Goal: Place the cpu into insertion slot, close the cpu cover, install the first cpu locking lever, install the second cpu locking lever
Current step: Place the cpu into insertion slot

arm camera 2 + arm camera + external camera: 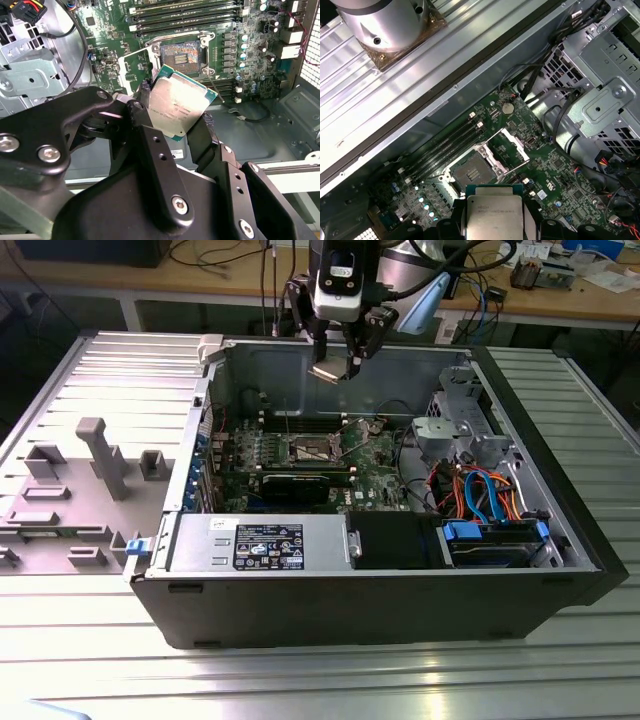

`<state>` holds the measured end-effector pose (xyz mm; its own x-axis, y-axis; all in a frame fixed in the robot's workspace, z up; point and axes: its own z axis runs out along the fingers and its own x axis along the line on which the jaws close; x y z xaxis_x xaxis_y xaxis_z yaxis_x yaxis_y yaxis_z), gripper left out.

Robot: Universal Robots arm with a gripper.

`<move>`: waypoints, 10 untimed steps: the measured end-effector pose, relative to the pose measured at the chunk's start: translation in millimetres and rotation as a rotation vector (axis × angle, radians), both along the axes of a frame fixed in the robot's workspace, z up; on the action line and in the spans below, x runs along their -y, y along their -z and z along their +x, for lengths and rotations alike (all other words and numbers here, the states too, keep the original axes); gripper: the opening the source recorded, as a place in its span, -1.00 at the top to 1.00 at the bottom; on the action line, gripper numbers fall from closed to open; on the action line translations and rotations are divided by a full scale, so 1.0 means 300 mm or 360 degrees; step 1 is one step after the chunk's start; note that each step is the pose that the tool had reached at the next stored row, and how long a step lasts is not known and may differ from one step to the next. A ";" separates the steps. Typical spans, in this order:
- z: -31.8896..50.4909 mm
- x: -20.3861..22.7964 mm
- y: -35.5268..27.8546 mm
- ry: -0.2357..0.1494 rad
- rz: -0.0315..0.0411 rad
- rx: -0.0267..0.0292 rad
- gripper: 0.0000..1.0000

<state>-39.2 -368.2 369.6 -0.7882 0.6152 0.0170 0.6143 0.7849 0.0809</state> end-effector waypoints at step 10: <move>0.000 0.000 0.001 0.0022 0.0000 0.00001 -0.08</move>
<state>-39.2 -368.3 369.4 -0.7796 0.6260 0.0168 0.6251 0.7763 0.0808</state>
